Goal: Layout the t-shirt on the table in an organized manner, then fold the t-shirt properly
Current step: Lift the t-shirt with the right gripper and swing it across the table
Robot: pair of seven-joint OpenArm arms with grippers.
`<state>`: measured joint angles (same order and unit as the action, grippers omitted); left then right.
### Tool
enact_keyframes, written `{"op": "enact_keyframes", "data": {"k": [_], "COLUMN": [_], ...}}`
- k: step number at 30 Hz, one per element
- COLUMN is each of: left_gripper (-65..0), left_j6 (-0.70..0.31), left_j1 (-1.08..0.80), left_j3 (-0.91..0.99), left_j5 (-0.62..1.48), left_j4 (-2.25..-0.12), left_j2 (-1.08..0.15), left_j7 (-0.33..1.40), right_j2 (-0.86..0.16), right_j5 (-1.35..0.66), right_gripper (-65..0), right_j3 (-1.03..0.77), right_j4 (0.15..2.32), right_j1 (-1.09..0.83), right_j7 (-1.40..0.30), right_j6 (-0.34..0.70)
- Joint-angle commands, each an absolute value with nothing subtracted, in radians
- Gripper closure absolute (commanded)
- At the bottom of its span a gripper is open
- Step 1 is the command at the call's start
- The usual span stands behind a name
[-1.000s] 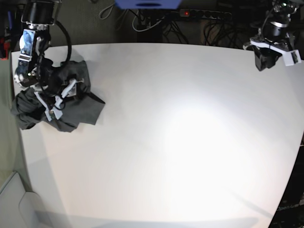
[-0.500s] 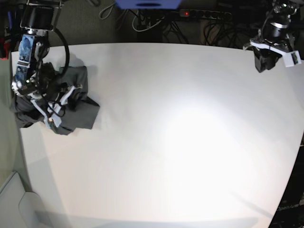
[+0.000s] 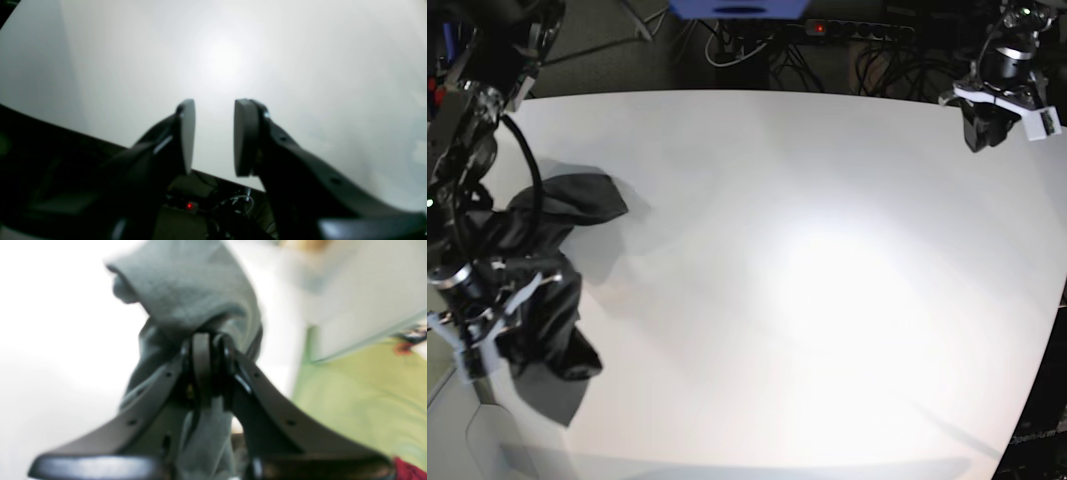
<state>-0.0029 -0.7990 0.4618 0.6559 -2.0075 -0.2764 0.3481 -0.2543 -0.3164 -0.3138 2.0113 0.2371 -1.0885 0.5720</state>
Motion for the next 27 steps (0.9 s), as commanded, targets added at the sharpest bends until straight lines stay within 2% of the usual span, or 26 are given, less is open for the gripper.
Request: {"op": "enact_keyframes", "data": {"k": [1, 6, 11, 14, 17, 19, 22, 25, 27], "left_gripper": [-19.2, -19.2, -19.1, -19.1, -19.1, -19.1, -19.1, -19.1, -19.1], "left_j6": [-0.004, -0.004, -0.004, -0.002, -0.002, -0.001, -0.001, -0.001, 0.001], "left_j1": [-0.808, -0.812, -0.812, -0.812, -0.809, -0.808, -0.806, -0.805, -0.800], "left_j3": [0.469, 0.469, 0.469, 0.469, 0.469, 0.469, 0.469, 0.469, 0.469], "left_j5": [0.661, 0.659, 0.661, 0.661, 0.661, 0.661, 0.661, 0.661, 0.661], "left_j4": [-2.022, -2.023, -2.023, -2.023, -2.023, -2.025, -2.023, -2.026, -2.026], "left_j2": [-0.285, -0.285, -0.285, -0.285, -0.285, -0.285, -0.283, -0.283, -0.283], "left_j7": [0.326, 0.326, 0.326, 0.326, 0.326, 0.325, 0.325, 0.321, 0.323], "right_j2": [-0.271, -0.312, -0.354, -0.372, -0.371, -0.364, -0.315, -0.317, -0.343], "right_j5": [-0.344, -0.437, -0.524, -0.651, -0.802, -0.868, -0.889, -0.891, -0.894], "right_gripper": [0.0, 0.0, 0.0, 0.0, 0.0, 0.0, 0.0, 0.0, 0.0], "right_j3": [-0.340, -0.452, -0.501, -0.498, -0.496, -0.496, -0.409, -0.341, -0.384], "right_j4": [2.031, 2.029, 2.029, 2.029, 2.029, 2.029, 2.029, 2.029, 2.029], "right_j1": [0.311, 0.535, 0.659, 0.690, 0.653, 0.542, 0.426, 0.387, 0.409], "right_j7": [-1.090, -1.300, -1.356, -1.396, -1.396, -1.396, -1.396, -1.396, -1.396], "right_j6": [0.587, 0.619, 0.619, 0.619, 0.619, 0.619, 0.619, 0.619, 0.619]}}
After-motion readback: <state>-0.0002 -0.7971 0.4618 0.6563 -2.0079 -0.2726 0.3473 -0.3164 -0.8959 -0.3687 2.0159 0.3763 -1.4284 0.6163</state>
